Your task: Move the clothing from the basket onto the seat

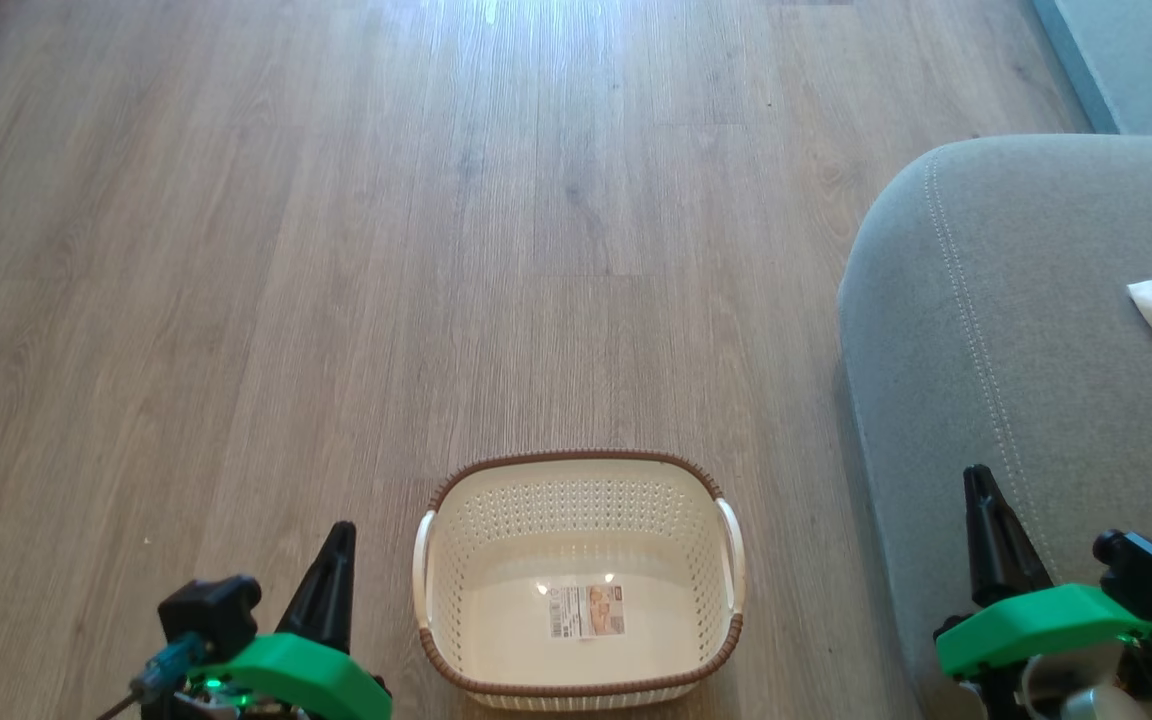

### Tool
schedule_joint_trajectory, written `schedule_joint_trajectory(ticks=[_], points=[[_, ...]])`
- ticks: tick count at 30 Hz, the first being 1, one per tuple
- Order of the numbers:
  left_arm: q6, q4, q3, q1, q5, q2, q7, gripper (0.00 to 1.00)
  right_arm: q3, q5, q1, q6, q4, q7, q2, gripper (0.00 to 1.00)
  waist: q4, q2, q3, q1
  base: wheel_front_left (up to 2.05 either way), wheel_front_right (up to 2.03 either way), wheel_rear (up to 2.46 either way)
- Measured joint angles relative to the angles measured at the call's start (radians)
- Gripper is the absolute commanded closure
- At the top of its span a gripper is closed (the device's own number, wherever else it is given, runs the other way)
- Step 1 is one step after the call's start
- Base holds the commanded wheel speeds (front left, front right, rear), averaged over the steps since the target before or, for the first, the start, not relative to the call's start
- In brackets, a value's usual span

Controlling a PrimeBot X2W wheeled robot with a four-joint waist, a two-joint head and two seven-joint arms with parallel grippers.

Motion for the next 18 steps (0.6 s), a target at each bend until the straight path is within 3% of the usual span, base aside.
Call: schedule_joint_trajectory(ticks=[18], points=[[-0.010, 0.000, 0.034, -0.021, -0.198, 0.000, 0.053, 1.00, -0.020, 0.186, -0.004, 0.000, 0.004, 0.051, 0.002, 1.00, -0.009, 0.0000, 0.005, 0.0000, 0.00, 0.00, 0.00]])
